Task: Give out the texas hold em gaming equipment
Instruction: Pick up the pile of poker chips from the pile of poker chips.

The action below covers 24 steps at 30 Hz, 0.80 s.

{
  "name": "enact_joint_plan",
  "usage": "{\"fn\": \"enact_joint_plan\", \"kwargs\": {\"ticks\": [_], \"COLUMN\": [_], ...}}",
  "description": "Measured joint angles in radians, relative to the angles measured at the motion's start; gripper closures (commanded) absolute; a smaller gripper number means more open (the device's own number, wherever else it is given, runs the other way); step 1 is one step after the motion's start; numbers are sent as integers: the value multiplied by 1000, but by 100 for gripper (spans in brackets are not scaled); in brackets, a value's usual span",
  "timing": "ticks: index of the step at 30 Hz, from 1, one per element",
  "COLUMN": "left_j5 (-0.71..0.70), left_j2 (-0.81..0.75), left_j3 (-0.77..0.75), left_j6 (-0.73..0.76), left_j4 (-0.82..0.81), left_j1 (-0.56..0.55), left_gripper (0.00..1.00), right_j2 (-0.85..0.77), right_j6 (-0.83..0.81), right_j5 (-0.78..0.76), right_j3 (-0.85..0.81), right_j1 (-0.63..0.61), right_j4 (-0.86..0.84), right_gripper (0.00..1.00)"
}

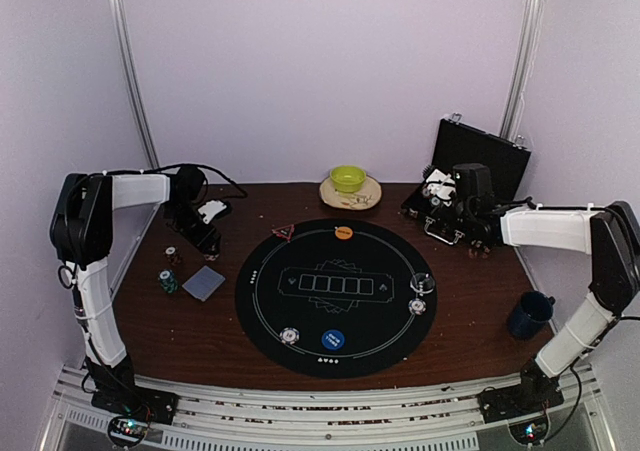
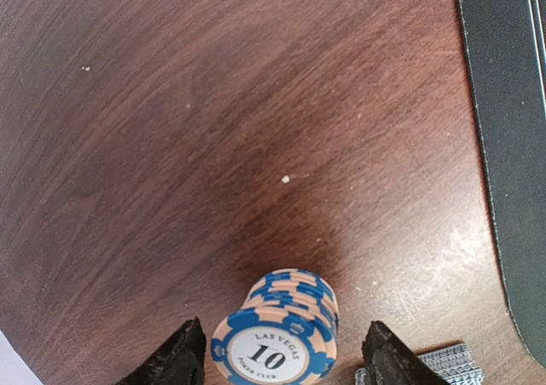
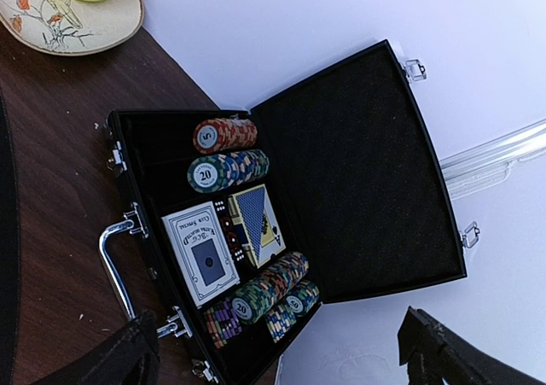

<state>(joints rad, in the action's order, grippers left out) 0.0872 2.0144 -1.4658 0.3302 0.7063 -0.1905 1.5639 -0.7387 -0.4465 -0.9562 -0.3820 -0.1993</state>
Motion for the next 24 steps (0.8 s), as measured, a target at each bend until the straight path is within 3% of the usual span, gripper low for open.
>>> {"fn": "enact_joint_plan", "kwargs": {"ticks": [24], "left_j5": [2], "left_j2": [-2], "left_j3": [0], "left_j6": [-8], "left_j4": [-1], "left_j1": [1], "left_gripper": [65], "right_j2": [15], "right_j6": [-42], "right_j5": [-9], "right_j3": [2], "right_j1": [-11], "right_j4": [-11], "right_gripper": [0]}}
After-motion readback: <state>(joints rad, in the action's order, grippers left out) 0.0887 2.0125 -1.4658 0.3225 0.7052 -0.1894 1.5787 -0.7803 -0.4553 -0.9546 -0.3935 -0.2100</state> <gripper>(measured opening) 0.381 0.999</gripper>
